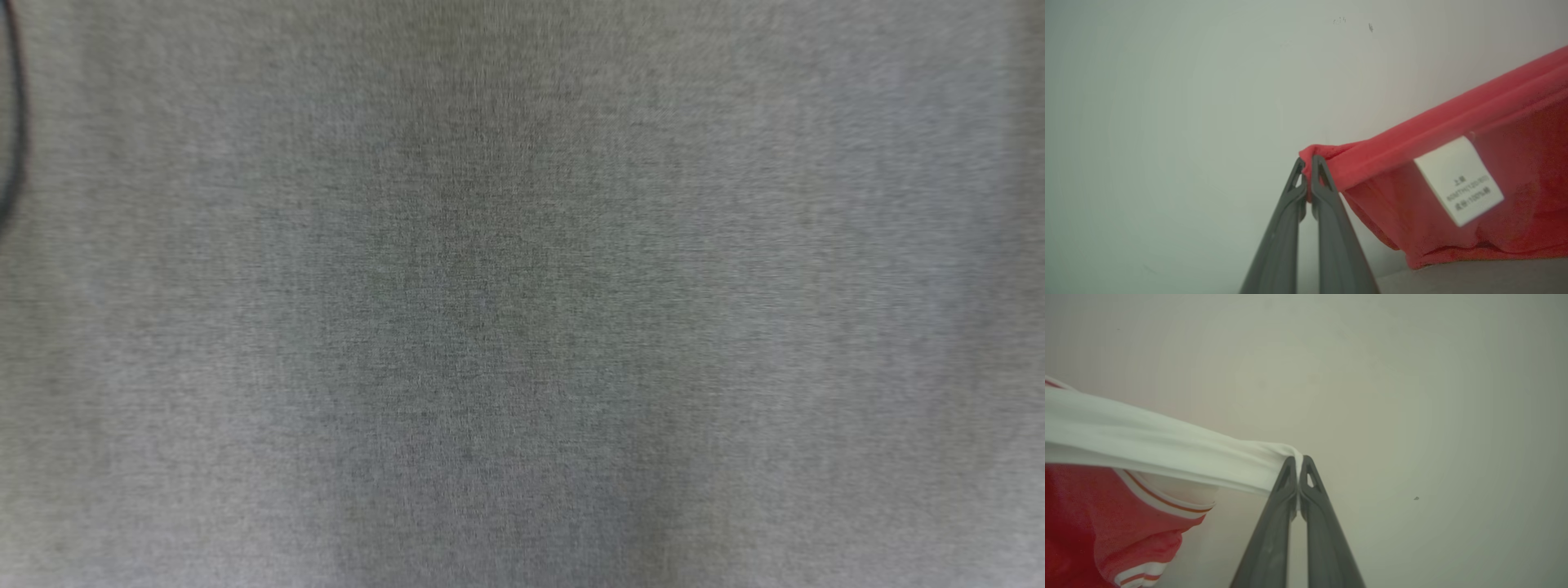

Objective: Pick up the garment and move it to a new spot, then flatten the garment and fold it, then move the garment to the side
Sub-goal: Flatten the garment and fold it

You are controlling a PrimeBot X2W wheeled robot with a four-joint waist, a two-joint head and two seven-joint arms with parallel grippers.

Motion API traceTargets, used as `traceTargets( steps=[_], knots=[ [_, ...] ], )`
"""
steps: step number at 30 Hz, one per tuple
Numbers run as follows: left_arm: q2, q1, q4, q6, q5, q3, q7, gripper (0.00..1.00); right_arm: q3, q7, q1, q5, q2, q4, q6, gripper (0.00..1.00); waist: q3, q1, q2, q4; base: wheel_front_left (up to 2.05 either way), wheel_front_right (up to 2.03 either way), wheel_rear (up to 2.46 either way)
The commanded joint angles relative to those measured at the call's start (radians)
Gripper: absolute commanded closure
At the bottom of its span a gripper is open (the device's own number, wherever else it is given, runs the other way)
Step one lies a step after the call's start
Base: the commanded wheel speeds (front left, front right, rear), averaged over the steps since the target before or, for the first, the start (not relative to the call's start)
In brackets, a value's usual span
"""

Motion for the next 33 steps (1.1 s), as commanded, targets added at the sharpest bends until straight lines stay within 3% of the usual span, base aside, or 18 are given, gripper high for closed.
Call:
traceTargets(
  steps=[1, 5, 15, 27, 33],
  knots=[
    [0.009, 0.060, -0.007, 0.017, -0.012, 0.027, -0.001, 1.00, -0.004, 0.002, 0.061, 0.026, -0.024, -0.013, -0.011, 1.00, -0.074, 0.0000, -0.0002, -0.012, 0.00, 0.00, 0.00],
    [-0.019, 0.255, -0.059, 0.023, -0.036, 0.081, -0.001, 1.00, -0.034, 0.001, 0.271, 0.100, -0.026, -0.120, -0.011, 1.00, -0.163, 0.0000, -0.0002, -0.021, 0.00, 0.00, 0.00],
    [-0.142, 0.683, -0.118, 0.014, -0.039, 0.173, -0.001, 1.00, -0.080, 0.001, 0.761, 0.176, 0.078, -0.226, -0.012, 1.00, -0.397, 0.0000, -0.0002, -0.026, 0.00, 0.00, 0.00],
    [-0.309, 1.071, -0.125, -0.009, -0.020, 0.278, -0.002, 1.00, -0.096, 0.001, 1.223, 0.202, 0.217, -0.234, -0.009, 1.00, -0.628, 0.0000, -0.0002, -0.021, 0.00, 0.00, 0.00],
    [-0.351, 1.223, -0.121, -0.018, -0.008, 0.306, -0.002, 1.00, -0.104, 0.001, 1.372, 0.189, 0.265, -0.223, -0.008, 1.00, -0.699, 0.0000, -0.0002, -0.019, 0.00, 0.00, 0.00]
  ],
)
